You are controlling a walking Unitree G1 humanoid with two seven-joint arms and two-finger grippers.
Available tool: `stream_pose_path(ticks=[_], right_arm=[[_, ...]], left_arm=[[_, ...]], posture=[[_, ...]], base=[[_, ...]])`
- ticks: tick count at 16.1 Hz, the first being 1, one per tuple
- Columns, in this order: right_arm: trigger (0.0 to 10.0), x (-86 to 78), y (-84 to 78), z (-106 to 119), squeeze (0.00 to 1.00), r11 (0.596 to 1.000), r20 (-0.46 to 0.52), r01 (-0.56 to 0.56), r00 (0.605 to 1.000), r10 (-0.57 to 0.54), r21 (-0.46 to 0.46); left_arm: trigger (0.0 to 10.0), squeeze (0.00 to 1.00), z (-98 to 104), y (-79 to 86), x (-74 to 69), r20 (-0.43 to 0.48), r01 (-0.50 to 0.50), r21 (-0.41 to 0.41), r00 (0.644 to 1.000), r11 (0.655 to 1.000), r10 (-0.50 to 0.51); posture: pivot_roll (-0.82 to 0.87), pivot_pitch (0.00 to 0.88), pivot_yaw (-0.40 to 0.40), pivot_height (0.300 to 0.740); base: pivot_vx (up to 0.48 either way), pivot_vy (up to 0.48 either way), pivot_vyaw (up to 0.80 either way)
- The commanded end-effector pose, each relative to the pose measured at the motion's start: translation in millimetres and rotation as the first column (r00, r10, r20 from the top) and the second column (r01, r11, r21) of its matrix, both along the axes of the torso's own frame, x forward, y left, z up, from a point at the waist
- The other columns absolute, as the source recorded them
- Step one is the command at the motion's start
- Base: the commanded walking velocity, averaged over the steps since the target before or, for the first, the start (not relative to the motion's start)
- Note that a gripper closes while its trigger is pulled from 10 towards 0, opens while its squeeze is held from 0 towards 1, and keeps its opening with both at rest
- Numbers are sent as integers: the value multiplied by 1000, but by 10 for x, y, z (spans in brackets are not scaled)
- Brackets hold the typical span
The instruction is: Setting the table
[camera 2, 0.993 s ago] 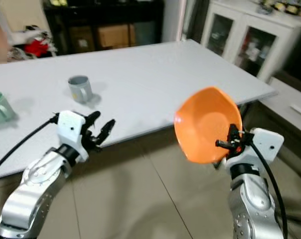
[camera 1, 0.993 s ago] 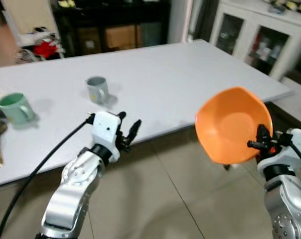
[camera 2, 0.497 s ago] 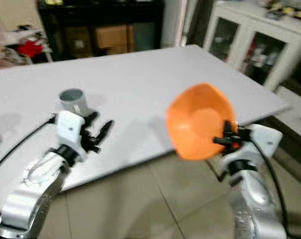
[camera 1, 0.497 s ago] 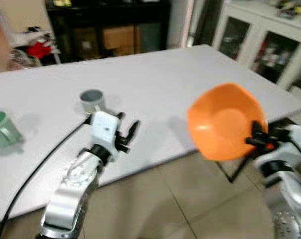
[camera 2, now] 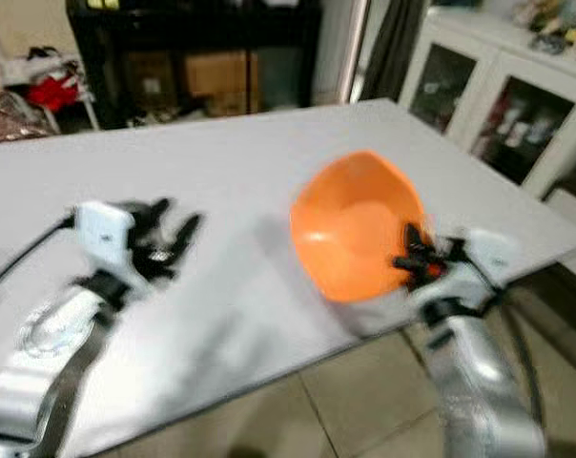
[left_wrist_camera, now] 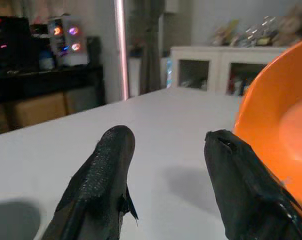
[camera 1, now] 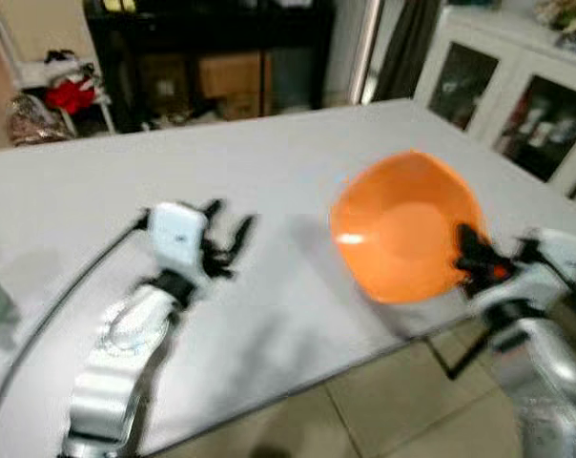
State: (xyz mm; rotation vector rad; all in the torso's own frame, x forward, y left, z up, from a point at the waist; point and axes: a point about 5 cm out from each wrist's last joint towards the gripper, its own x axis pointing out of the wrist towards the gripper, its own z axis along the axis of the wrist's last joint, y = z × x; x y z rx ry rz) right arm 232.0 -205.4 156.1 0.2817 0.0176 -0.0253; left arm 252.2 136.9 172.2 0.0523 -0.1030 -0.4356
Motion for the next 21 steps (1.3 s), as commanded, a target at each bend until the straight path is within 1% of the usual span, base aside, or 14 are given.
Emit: stream_pose_path(ticks=[1,4,6,8,11,12,14,15,16,17,18,19,20,21], right_arm=[[10000,29,90,76,0,998,40,-55,998,54,34],[10000,151,82,56,0,989,24,-54,998,51,135],[10000,176,79,60,0,988,26,-54,998,51,143],[10000,282,88,52,0,983,17,-59,998,57,173],[10000,399,152,22,0,979,13,-90,996,89,182],[10000,458,174,-3,0,975,8,-96,995,96,198],[10000,786,298,-89,0,940,-19,-153,986,167,303],[10000,813,305,-91,0,937,-20,-156,985,171,312],[10000,926,306,-116,0,920,-37,-155,983,180,359],[10000,1130,322,-170,0,884,-89,-133,977,191,448],[10000,1253,342,-206,0,861,-127,-108,973,195,497],[10000,1296,367,-219,0,849,-140,-108,968,209,518],[10000,1334,417,-233,0,826,-151,-124,958,244,550],[10000,1411,549,-252,0,795,-175,-155,934,311,587]], left_arm=[[10000,0,57,89,7,25,-27,12,999,1000,27],[10000,0,159,163,55,55,-40,24,998,999,39],[10000,0,168,169,60,57,-37,25,998,999,36],[10000,0,179,187,68,55,-23,52,998,998,20],[10000,0,129,189,70,30,-49,60,998,997,47],[10000,0,117,177,67,25,-44,59,999,997,42],[10000,0,125,151,39,12,9,76,1000,997,-10],[10000,0,128,152,36,11,14,78,1000,997,-14],[10000,0,127,173,4,-4,41,87,999,995,-41],[10000,0,104,215,-106,-57,128,117,991,985,-122],[10000,0,69,245,-229,-115,208,141,974,968,-193],[10000,0,47,260,-288,-142,240,152,965,959,-219],[10000,0,19,280,-339,-175,262,159,956,952,-234],[10000,0,-32,321,-424,-228,289,187,942,939,-245]], posture=[[25,0,-51,740],[31,0,-47,740],[32,0,-47,740],[42,0,-44,740],[51,0,-47,740],[51,0,-47,740],[56,0,-47,740],[56,0,-47,740],[75,0,-54,740],[96,0,-64,740],[129,0,-79,740],[133,0,-81,740],[143,0,-88,740],[163,0,-95,740]], base=[[0,0,0],[0,0,0],[0,0,0],[0,0,0],[0,0,0],[0,0,0],[0,0,0],[0,0,0],[0,0,0],[0,0,0],[0,0,0],[0,0,0],[0,0,0],[0,0,0]])
